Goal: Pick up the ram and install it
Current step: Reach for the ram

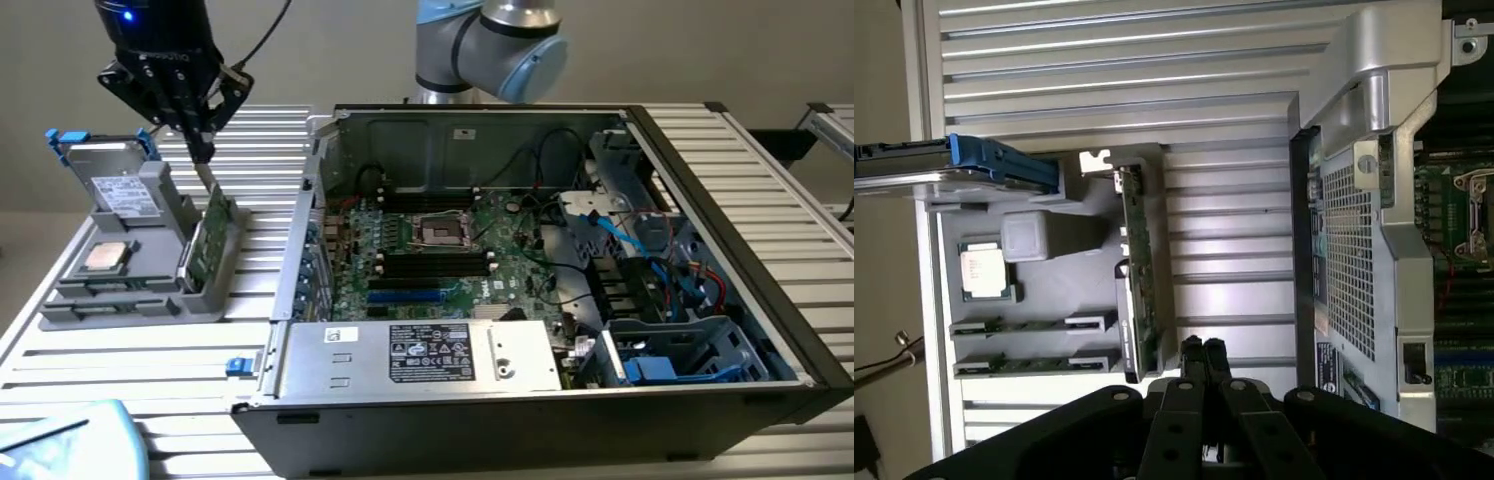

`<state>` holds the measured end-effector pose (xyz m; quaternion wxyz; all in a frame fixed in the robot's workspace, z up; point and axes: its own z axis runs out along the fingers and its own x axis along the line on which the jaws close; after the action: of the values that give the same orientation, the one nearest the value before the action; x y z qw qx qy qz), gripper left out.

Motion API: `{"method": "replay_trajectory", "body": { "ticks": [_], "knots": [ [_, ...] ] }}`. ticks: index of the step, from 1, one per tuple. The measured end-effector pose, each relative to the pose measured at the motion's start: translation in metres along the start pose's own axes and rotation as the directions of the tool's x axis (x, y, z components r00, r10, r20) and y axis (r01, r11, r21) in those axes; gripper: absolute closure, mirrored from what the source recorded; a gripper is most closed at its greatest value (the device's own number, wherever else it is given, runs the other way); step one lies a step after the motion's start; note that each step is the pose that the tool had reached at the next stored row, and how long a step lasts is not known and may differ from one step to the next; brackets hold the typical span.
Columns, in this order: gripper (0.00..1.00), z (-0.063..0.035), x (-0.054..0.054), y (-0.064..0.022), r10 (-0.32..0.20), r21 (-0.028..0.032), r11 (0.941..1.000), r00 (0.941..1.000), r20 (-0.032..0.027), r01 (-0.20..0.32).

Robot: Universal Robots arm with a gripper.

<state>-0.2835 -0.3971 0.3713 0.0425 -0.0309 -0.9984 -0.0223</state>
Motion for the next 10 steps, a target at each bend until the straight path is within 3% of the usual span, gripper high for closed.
{"method": "replay_trajectory", "body": {
  "ticks": [10],
  "knots": [
    [0.89,0.019,0.042,-0.0034,-0.005,0.001,1.0,0.9999,-0.0096,0.005]
  ]
}}
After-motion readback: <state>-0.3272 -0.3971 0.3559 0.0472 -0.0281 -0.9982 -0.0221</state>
